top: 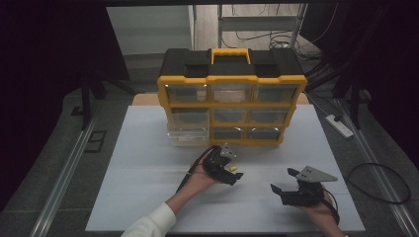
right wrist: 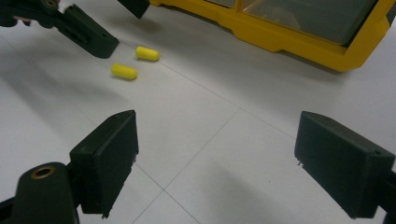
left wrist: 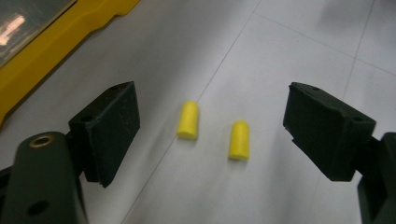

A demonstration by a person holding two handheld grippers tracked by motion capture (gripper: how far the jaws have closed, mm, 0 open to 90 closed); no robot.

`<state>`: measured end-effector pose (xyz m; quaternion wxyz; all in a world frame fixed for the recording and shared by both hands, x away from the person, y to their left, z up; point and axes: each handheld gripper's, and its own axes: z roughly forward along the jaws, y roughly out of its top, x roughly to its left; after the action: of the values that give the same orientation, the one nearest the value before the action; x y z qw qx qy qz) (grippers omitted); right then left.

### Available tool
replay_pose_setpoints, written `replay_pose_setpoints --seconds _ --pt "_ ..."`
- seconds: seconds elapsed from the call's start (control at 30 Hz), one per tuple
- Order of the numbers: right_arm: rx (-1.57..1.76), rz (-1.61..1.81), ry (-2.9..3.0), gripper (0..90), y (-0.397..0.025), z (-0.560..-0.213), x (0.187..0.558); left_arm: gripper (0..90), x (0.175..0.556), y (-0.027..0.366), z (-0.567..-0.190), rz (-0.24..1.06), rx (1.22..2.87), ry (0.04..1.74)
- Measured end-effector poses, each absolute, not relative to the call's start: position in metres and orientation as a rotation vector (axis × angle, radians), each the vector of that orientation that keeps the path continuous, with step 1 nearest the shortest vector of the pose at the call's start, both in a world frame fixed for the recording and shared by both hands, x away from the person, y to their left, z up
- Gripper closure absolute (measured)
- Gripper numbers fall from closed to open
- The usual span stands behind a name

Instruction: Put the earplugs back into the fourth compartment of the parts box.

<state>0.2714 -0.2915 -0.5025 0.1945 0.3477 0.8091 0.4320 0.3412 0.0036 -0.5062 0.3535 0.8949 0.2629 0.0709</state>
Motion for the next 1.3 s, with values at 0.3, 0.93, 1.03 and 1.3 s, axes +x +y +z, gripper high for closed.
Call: replay_pose_setpoints --seconds 0.3,0.93,1.03,1.3 --pt "0.974 1.210 2.269 14.5 -0.292 -0.502 0.271 27.9 0.352 0.000 -0.514 0.157 2.333 0.690" --pt "0.980 1.205 2.269 14.6 -0.292 -0.503 0.271 52.9 0.361 0.002 -0.522 0.110 2.389 0.653" --pt "0.981 1.204 2.269 14.6 -0.293 -0.503 0.271 56.0 0.360 0.001 -0.523 0.120 2.402 0.643" --pt "0.979 1.203 2.269 14.6 -0.293 -0.503 0.271 78.0 0.362 0.006 -0.523 0.129 2.398 0.655"
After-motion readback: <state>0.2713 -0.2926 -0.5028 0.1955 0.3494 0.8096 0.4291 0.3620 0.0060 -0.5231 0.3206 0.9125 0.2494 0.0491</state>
